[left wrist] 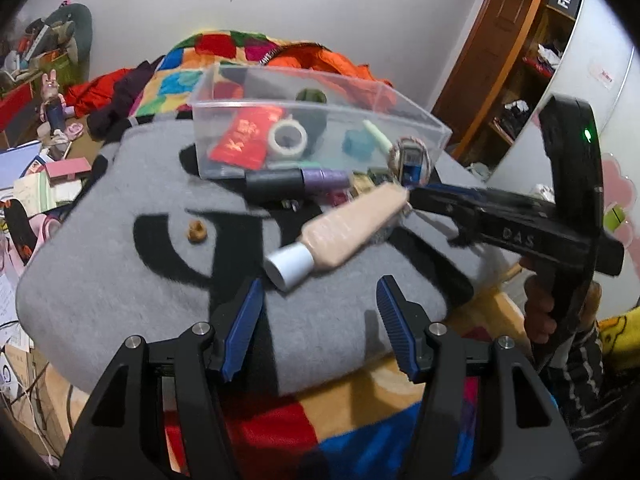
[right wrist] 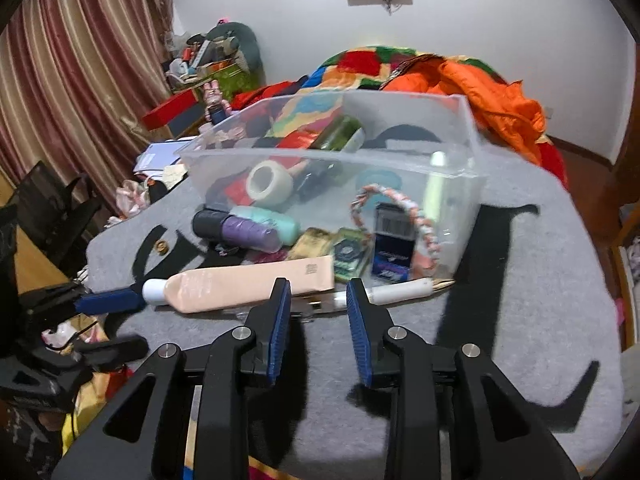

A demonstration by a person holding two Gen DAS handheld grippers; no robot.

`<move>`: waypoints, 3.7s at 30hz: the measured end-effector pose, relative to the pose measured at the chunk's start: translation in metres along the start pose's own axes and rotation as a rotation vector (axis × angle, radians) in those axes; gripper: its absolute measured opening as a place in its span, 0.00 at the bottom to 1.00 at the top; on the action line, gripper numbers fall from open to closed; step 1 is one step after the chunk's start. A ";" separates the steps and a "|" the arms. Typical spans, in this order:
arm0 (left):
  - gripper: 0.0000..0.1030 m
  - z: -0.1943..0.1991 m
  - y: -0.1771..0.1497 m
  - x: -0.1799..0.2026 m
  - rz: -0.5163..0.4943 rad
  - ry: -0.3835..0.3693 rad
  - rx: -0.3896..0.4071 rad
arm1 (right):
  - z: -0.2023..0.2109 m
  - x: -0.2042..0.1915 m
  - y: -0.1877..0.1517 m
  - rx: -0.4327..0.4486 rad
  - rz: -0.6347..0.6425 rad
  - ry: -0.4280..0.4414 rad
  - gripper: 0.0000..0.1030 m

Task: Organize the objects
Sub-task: 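Move both grippers back toward the remaining items beside the box, then grasp the white-capped lotion tube with the left gripper while the right grasps the braided bracelet, then carry the lotion tube and bracelet over the clear box and open both grippers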

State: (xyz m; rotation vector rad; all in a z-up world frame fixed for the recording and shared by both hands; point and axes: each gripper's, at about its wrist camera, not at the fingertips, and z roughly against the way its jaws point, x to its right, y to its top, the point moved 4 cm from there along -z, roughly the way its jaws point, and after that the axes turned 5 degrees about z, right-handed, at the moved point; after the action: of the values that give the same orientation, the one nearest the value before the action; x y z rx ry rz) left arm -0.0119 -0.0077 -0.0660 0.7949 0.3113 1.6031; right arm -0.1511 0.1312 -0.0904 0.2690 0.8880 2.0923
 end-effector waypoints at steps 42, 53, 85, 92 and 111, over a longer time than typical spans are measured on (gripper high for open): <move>0.22 0.014 0.036 0.008 0.022 -0.011 0.167 | 0.048 0.034 0.032 0.204 -0.071 -0.085 0.07; 0.21 0.030 0.063 0.023 -0.011 -0.047 0.217 | 0.061 0.030 0.045 0.252 -0.070 -0.073 0.07; 0.20 0.053 0.201 0.052 -0.109 -0.052 0.379 | 0.054 0.050 0.109 0.316 -0.078 -0.106 0.07; 0.20 0.015 0.211 0.049 -0.077 -0.062 0.364 | 0.020 0.057 0.105 0.236 -0.098 -0.103 0.07; 0.21 -0.070 0.190 -0.017 0.052 0.038 0.132 | -0.034 0.045 0.088 0.081 -0.032 -0.129 0.09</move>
State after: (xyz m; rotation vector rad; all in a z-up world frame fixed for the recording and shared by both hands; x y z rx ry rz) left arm -0.2016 -0.0467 -0.0056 0.8797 0.4306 1.6607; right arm -0.2493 0.1130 -0.0609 0.4248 0.8954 1.9885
